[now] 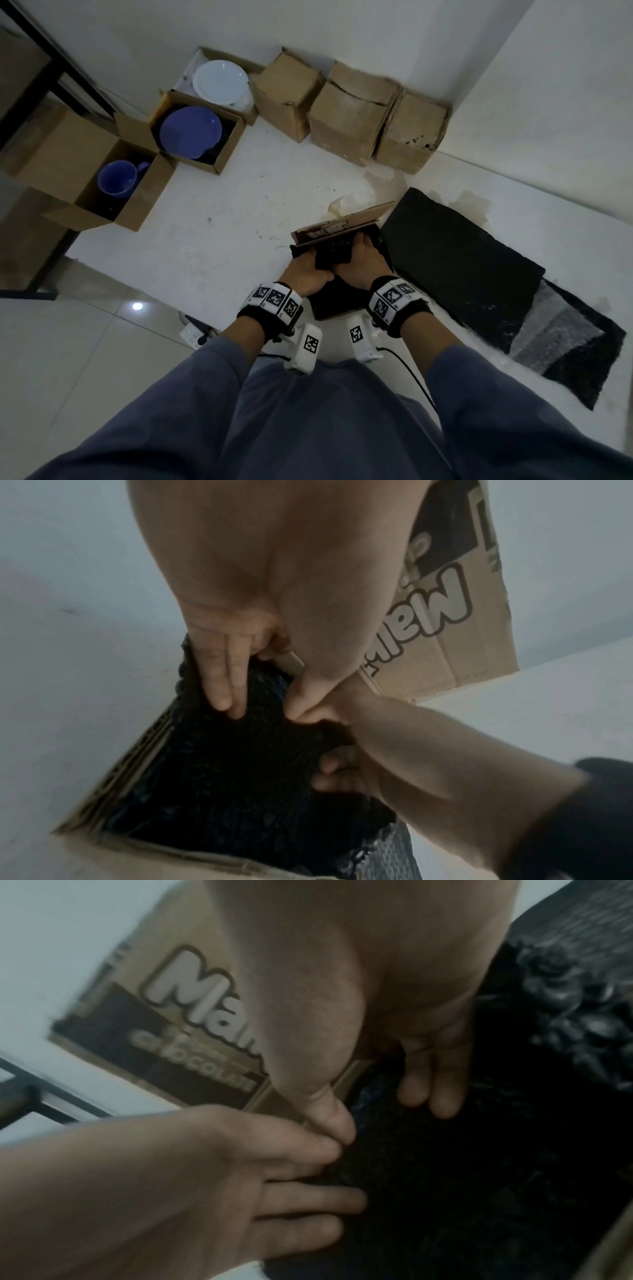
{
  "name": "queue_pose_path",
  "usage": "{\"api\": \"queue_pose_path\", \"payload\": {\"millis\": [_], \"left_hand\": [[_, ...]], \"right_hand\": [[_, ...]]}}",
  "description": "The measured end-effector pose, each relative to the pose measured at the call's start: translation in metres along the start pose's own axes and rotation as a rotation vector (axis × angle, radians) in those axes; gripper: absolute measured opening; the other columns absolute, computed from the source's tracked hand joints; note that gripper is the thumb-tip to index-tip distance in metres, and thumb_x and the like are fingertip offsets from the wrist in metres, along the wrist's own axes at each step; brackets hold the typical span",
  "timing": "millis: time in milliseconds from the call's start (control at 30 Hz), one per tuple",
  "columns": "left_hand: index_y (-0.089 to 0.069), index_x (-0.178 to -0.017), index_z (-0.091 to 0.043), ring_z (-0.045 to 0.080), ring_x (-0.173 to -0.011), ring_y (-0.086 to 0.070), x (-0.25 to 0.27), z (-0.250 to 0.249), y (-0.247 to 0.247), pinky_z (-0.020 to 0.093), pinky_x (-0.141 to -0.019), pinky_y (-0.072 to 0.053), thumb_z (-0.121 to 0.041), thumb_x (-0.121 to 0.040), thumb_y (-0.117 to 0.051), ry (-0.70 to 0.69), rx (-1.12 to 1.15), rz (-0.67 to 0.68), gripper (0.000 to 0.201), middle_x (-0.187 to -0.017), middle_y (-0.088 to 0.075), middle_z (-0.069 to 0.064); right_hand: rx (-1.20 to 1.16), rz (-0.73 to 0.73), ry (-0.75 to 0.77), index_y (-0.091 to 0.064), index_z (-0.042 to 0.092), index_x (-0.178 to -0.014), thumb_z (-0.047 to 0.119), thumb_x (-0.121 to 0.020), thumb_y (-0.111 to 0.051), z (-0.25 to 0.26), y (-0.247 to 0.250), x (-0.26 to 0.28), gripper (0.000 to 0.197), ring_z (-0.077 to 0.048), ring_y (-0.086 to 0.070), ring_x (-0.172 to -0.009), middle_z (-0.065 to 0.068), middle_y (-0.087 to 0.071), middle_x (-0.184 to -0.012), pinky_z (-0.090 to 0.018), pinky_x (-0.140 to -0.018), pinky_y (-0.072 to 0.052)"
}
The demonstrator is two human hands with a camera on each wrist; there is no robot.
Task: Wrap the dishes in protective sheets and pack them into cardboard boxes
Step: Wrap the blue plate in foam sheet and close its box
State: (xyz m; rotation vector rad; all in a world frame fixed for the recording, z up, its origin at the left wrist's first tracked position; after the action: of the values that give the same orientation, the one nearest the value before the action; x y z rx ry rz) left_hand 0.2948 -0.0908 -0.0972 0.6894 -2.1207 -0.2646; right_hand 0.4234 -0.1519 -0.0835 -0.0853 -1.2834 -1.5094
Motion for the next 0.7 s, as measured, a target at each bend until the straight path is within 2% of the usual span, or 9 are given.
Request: {"api": "queue_pose_path", "payload": {"millis": [100, 233, 367, 467, 567, 700], "left_hand": [[-0.051, -0.139, -0.016, 0.025, -0.119, -0.056, 0.0, 0.0, -0.004, 0.023, -0.085, -0.04, -0.013, -0.086, -0.066, -0.015, 0.004, 0.02, 0.055, -0.132, -0.06, 0.01], [-0.054, -0.136, -0.015, 0.024, -0.117, -0.057, -0.001, 0.0, -0.003, 0.024, -0.086, -0.042, -0.011, -0.086, -0.066, -0.034, 0.011, 0.026, 0.052, -0.131, -0.061, 0.01], [-0.051, -0.139, -0.015, 0.027, -0.118, -0.058, -0.001, -0.001, 0.001, 0.03, -0.093, -0.048, -0.014, -0.086, -0.068, -0.027, 0.028, 0.028, 0.056, -0.132, -0.06, 0.011], [-0.049, -0.142, -0.017, 0.026, -0.121, -0.056, -0.002, 0.001, -0.001, 0.031, -0.097, -0.047, -0.016, -0.085, -0.068, -0.027, 0.044, 0.043, 0.06, -0.135, -0.058, 0.009], [-0.05, -0.14, -0.018, 0.024, -0.118, -0.058, -0.002, 0.003, -0.001, 0.034, -0.099, -0.049, -0.017, -0.083, -0.069, -0.014, 0.08, 0.067, 0.06, -0.131, -0.06, 0.008], [-0.049, -0.141, -0.016, 0.026, -0.118, -0.057, -0.003, 0.004, -0.002, 0.036, -0.1, -0.048, -0.017, -0.084, -0.068, -0.01, 0.064, 0.066, 0.06, -0.13, -0.061, 0.01]], "right_hand": [[-0.049, -0.026, -0.032, -0.006, 0.002, -0.155, 0.039, -0.083, -0.069, 0.0, -0.002, 0.004, 0.103, -0.039, -0.037, -0.138, -0.016, -0.013, -0.162, -0.042, -0.109, -0.036], [-0.135, -0.011, -0.079, -0.01, 0.005, -0.155, 0.037, -0.081, -0.07, -0.001, -0.004, -0.002, 0.1, -0.039, -0.039, -0.138, -0.016, -0.021, -0.16, -0.044, -0.11, -0.038], [-0.193, -0.002, -0.092, -0.007, 0.006, -0.156, 0.035, -0.082, -0.071, 0.005, -0.006, -0.004, 0.101, -0.039, -0.038, -0.139, -0.015, -0.019, -0.161, -0.045, -0.112, -0.037], [-0.175, -0.018, -0.073, -0.011, 0.003, -0.155, 0.035, -0.083, -0.07, 0.002, -0.006, -0.002, 0.098, -0.039, -0.037, -0.139, -0.019, -0.022, -0.159, -0.043, -0.112, -0.037], [-0.136, -0.014, -0.052, -0.007, 0.002, -0.156, 0.037, -0.086, -0.066, -0.007, -0.008, 0.006, 0.098, -0.039, -0.03, -0.143, -0.018, -0.013, -0.162, -0.043, -0.115, -0.032], [-0.125, 0.011, -0.057, -0.016, 0.003, -0.154, 0.038, -0.084, -0.066, -0.018, -0.012, 0.007, 0.093, -0.038, -0.034, -0.141, -0.016, -0.021, -0.159, -0.044, -0.114, -0.034]]}}
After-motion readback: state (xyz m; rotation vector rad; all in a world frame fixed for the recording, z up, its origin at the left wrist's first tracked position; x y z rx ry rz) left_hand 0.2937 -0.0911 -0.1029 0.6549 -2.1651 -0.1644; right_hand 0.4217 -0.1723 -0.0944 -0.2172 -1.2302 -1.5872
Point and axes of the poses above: each hand's wrist, its own x-axis away from the middle knuckle, its own y-axis out of the back of the hand, z = x × y, the point moved 3 cm from there along -x, towards the middle knuckle
